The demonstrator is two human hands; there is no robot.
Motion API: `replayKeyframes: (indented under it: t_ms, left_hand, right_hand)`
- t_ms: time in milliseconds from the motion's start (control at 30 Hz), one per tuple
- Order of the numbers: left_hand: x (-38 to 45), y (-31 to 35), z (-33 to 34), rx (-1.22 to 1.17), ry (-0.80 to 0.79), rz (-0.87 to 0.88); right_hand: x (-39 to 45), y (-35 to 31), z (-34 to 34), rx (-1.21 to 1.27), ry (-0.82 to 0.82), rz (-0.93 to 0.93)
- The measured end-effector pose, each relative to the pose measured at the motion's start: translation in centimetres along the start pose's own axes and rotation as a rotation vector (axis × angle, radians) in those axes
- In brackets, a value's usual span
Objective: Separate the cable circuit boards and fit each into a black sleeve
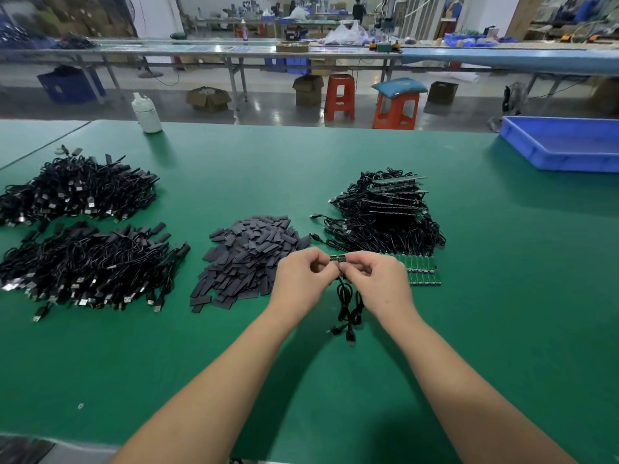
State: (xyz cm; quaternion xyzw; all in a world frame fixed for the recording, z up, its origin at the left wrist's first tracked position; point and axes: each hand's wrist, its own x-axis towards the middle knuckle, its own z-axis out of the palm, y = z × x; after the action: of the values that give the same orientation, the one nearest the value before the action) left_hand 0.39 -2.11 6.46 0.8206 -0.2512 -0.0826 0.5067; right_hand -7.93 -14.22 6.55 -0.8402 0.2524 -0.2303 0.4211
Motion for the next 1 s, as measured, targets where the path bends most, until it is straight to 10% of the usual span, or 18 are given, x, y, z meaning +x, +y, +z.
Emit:
replayKeyframes:
  t_ms: [1000]
  left_hand:
    - [-0.4,0.6,-0.3,0.209,0.060,0.239]
  right_hand:
    - [0.4,-1.9,-0.4,-0.017,-0.023,-0.047]
